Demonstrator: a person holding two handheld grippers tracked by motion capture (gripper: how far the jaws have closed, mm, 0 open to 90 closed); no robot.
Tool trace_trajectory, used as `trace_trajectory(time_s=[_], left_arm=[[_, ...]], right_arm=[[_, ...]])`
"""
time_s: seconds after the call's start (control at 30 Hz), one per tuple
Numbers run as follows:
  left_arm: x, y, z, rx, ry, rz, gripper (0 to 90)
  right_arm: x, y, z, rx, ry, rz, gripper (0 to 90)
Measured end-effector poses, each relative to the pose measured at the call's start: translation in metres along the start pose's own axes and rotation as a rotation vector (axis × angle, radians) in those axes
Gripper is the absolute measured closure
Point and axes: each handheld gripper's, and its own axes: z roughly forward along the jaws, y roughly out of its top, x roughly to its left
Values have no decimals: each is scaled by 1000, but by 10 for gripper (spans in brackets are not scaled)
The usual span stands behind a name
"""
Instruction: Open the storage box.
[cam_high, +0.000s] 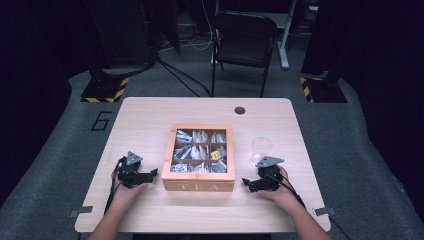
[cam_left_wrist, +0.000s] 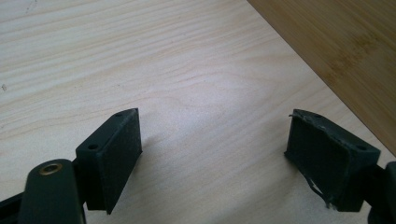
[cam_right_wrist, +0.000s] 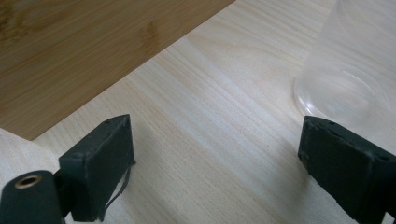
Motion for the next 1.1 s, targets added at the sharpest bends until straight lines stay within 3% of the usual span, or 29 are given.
trace_trajectory(time_s=[0.73,1.1], left_arm=[[-1,-1,-1,-4,4,-6,183],[-1,-1,-2,0,-6,1,205]], right_arm=[[0,0,-1,-2,-3,-2,142],[-1,-1,-3,-14,1,5,225]])
